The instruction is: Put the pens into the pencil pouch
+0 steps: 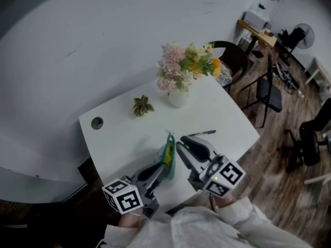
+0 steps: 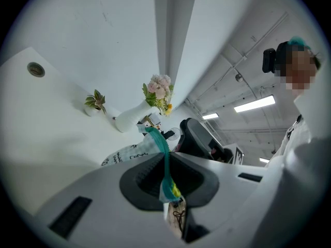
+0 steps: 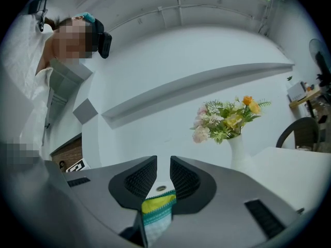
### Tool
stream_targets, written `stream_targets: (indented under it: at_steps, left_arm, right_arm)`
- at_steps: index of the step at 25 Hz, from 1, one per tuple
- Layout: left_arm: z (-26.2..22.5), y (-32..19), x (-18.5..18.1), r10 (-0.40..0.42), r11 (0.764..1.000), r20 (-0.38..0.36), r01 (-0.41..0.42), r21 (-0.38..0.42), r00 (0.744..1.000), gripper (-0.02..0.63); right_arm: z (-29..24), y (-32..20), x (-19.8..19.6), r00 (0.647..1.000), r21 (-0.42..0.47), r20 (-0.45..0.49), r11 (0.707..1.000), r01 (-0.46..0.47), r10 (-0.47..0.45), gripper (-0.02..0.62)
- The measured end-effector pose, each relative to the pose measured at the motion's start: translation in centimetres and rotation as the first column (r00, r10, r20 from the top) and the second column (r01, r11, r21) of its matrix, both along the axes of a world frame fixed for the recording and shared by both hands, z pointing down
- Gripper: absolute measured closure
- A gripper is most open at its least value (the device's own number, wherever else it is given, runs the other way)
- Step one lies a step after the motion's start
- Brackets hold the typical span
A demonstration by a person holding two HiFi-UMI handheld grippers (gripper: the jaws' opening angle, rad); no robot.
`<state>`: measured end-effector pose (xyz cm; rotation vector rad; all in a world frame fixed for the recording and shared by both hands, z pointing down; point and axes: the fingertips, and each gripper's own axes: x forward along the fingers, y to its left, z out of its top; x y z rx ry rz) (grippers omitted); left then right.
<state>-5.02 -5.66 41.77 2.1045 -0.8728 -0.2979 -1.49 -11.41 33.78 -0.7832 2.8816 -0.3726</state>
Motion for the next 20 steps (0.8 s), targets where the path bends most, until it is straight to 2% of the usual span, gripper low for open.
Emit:
stream_targets:
  at_steps: [6,13,16,20]
  left_arm:
    - [0.1,-0.1,0.0,-0.004,1.0,0.003,0.004,-0.008,1.0,0.574]
    - [0.4,-0.2,-0.1,-0.01,1.0,0.014,0.01,-0.018,1.0,0.574]
    - [0.5,-0.5,-0.2,-0.018,1.0,0.008,0.019,-0.025,1.0,0.574]
    - [0.8,-0.9,-0.2,-0.022,0.999,0.001,0.022,-0.031,1.0,0.574]
  right_arm:
    - [3.0,0.0,0.1,0.983,-0.004,-0.175,0.998,0.056,-0.056,0.529]
    - [8.5,-1.7,1.9,0.902,-0.017,-0.427,0.998,0.066,-0.067,0.529]
    - [10.8,-2.4,2.9,0.848,-0.062,-0.522,0.995,0.077,-0.098,0.529]
    - [13.7,-3.7,4.3,0.733,-0.05,-0.673,0.994,0.094,-0.103,0.529]
